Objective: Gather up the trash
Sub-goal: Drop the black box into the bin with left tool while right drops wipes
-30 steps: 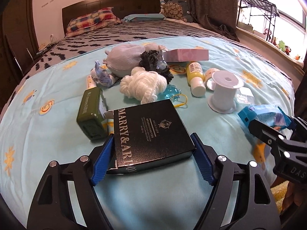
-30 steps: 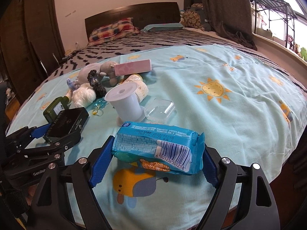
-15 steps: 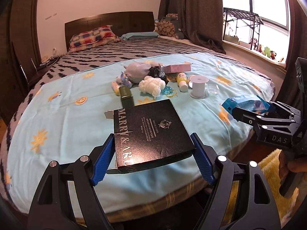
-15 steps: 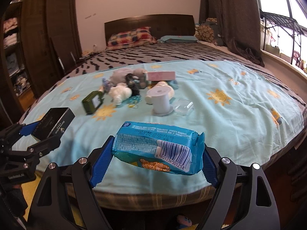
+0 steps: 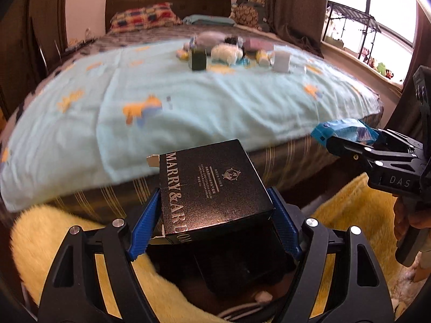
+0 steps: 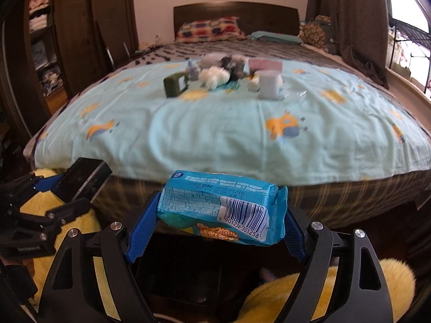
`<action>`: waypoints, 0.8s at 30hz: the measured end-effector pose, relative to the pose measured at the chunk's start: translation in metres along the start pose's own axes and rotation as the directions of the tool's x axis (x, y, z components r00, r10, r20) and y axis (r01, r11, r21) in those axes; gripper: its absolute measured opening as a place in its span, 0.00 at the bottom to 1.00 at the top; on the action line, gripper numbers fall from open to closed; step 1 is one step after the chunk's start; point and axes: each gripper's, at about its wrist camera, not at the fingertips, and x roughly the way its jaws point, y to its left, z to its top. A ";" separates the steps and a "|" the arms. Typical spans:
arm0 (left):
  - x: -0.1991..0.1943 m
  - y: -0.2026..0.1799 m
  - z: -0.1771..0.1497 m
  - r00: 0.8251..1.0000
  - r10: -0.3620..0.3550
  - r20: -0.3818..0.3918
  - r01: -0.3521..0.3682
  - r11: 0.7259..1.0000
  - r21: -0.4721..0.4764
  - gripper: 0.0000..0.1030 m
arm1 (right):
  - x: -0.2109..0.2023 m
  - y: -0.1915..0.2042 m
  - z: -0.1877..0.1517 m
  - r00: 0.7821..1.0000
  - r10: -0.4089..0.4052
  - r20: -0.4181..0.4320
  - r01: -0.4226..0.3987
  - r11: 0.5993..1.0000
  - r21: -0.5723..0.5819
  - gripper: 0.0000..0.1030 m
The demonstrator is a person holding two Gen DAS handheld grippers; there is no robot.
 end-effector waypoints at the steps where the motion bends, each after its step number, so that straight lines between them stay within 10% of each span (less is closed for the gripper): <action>1: 0.005 0.001 -0.006 1.000 -0.005 -0.022 0.005 1.000 -0.010 0.72 | 0.006 0.003 -0.005 1.000 0.011 -0.023 -0.011 1.000 0.007 0.79; 14: 0.068 0.004 -0.050 0.974 -0.014 -0.226 0.008 1.000 -0.027 0.72 | 0.071 0.014 -0.055 0.967 0.064 -0.245 -0.047 0.996 0.076 0.80; 24: 0.077 0.001 -0.057 0.970 -0.008 -0.243 0.005 1.000 -0.013 0.79 | 0.080 0.011 -0.072 0.960 0.076 -0.271 -0.049 0.993 0.104 0.87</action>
